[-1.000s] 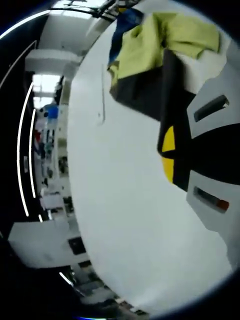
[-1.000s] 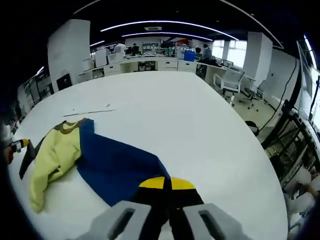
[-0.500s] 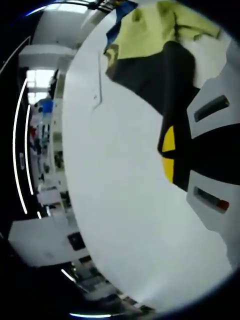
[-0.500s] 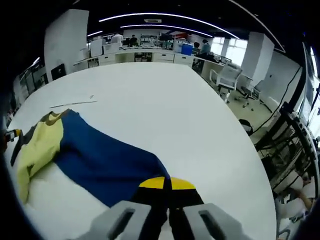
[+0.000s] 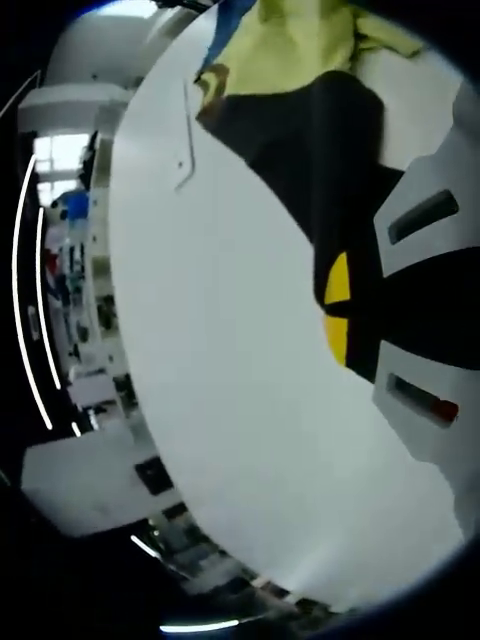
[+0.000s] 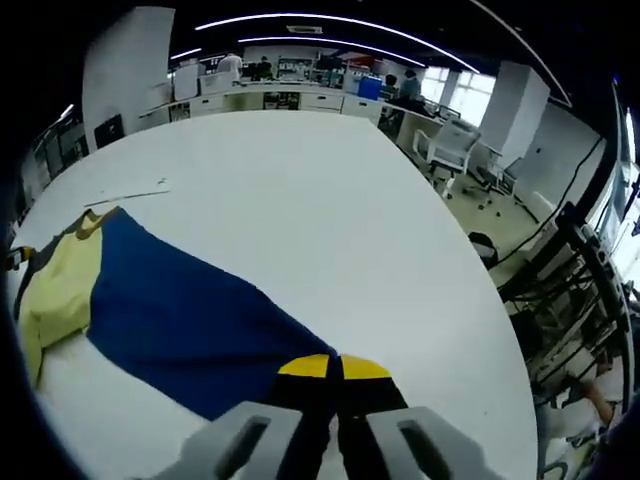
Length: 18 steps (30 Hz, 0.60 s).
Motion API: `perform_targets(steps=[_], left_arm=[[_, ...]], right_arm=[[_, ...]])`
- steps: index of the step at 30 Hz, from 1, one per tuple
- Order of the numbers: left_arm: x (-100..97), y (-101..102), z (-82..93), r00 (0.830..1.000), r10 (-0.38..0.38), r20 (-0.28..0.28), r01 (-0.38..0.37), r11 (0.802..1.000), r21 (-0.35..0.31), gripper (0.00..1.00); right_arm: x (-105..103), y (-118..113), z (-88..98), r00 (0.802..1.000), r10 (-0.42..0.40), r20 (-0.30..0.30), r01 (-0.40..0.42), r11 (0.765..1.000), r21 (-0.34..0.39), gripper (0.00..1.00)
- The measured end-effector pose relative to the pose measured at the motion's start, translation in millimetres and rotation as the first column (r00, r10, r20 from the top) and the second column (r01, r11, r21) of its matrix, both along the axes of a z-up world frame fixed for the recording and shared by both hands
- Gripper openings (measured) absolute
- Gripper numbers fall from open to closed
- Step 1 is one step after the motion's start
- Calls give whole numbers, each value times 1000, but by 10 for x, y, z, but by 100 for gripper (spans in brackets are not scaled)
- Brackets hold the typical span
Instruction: Fold the garment on the visible template until the final outline fits inside the template.
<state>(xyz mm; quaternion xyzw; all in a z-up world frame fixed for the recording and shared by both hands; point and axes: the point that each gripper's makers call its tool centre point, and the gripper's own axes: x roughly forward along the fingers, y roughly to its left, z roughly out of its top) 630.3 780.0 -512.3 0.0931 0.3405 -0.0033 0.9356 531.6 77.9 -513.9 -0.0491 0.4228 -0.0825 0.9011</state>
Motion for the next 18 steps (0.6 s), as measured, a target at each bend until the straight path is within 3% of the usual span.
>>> perform_targets(steps=[8, 9, 12, 14, 18], left_arm=[[-64, -32, 19, 999, -43, -6, 43, 998, 39, 0], [-81, -32, 32, 999, -42, -5, 43, 999, 33, 3], [-111, -72, 67, 998, -55, 3, 55, 998, 18, 27], [-151, -133, 117, 996, -87, 19, 87, 996, 19, 29], [-259, -278, 203, 992, -121, 46, 122, 992, -25, 44]], right_arm=[[17, 40, -17, 1000, 22, 4, -22, 1000, 1, 0], [18, 44, -13, 1000, 25, 6, -25, 1000, -2, 0], [30, 66, 52, 999, 33, 33, -33, 999, -12, 7], [29, 84, 88, 999, 31, 43, -31, 1000, -8, 14], [28, 198, 204, 995, 50, 87, -51, 999, 12, 32]])
